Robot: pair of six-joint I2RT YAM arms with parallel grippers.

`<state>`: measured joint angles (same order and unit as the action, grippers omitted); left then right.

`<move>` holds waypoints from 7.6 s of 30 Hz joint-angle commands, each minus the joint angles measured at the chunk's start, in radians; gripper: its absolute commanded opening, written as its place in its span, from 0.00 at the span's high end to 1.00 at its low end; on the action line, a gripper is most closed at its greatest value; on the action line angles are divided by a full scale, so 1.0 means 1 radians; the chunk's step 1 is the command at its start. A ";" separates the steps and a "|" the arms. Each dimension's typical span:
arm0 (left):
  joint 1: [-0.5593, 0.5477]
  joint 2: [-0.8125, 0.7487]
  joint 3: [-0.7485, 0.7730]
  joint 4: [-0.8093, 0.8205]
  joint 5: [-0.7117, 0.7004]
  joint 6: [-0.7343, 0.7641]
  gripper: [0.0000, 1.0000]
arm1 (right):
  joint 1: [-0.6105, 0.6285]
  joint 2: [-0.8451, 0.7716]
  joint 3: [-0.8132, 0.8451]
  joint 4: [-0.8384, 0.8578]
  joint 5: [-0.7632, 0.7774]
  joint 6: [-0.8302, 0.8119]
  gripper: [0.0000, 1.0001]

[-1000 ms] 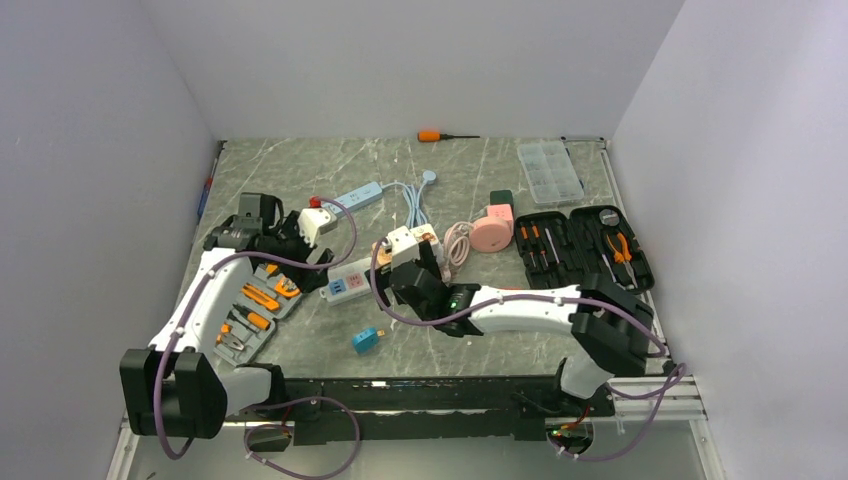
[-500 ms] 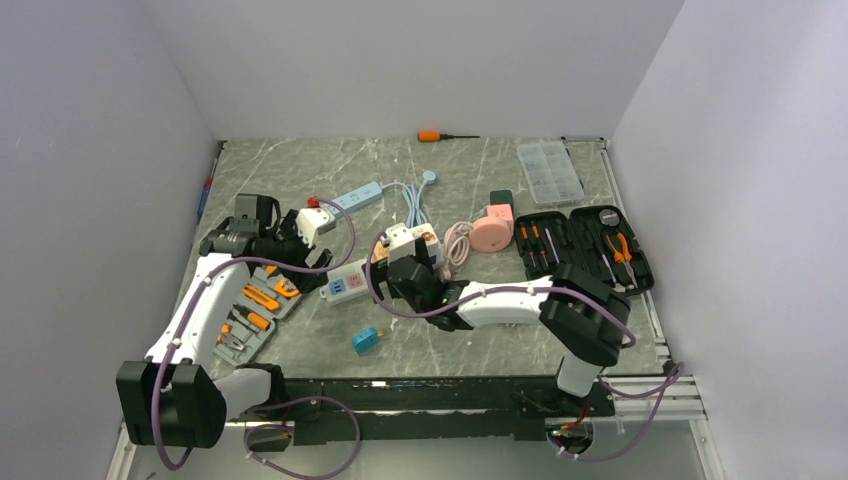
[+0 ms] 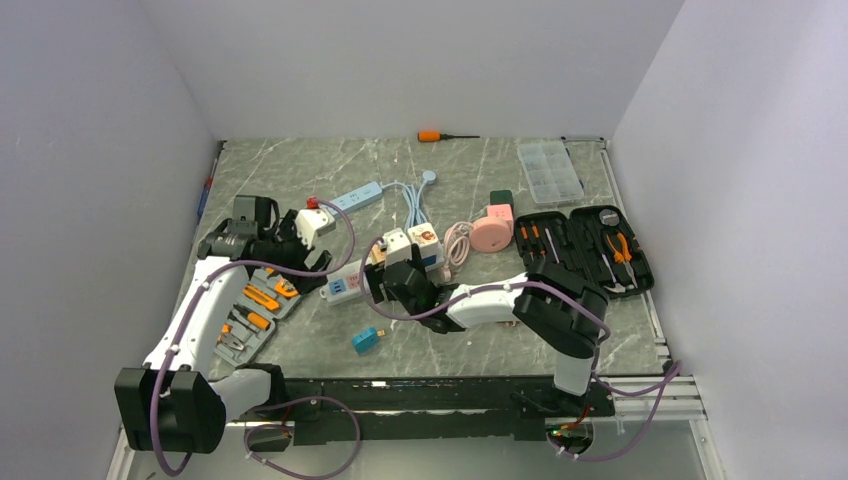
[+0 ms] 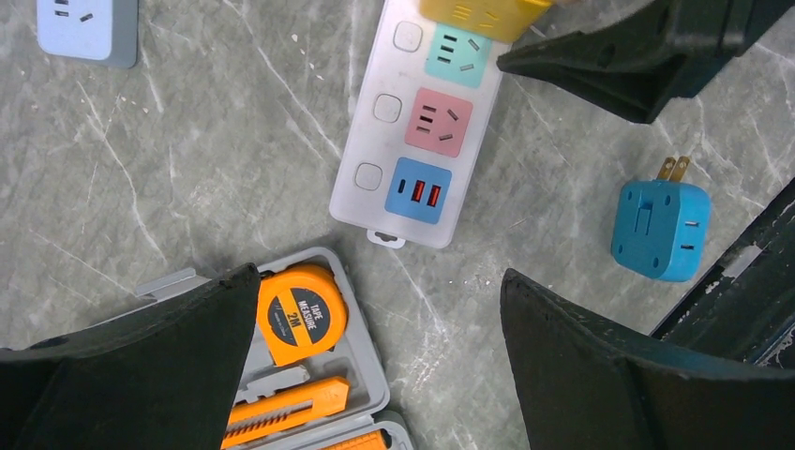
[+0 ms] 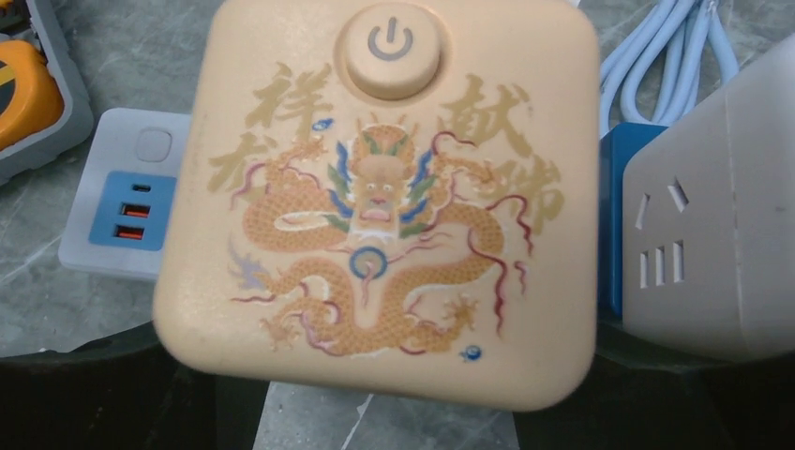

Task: Pull the plug off the socket
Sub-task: Remove the plug from the socket, then place the plug at the center of the board, then remove the plug from the socket.

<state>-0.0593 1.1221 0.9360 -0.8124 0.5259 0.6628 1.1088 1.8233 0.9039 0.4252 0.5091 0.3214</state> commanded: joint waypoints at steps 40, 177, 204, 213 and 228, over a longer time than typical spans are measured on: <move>-0.139 -0.576 -0.601 0.399 -0.008 0.723 0.01 | -0.072 -0.219 0.264 -0.147 -0.151 0.112 1.00; -0.289 -0.575 -0.844 0.690 -0.329 1.126 1.00 | -0.293 -0.412 -0.133 -0.269 -0.451 0.293 0.07; -0.301 -0.596 -0.820 0.637 -0.324 1.117 1.00 | -0.190 -0.105 -0.061 0.048 -0.037 0.219 0.04; -0.301 -0.639 -0.824 0.582 -0.326 1.112 1.00 | -0.168 -0.103 -0.074 0.056 0.122 0.191 0.02; -0.301 -0.667 -0.828 0.555 -0.320 1.114 1.00 | -0.206 -0.129 -0.149 0.274 -0.081 0.154 0.02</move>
<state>-0.3580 0.4572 0.1070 -0.0792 0.1978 1.7409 0.9375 1.7073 0.7513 0.5442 0.4568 0.5236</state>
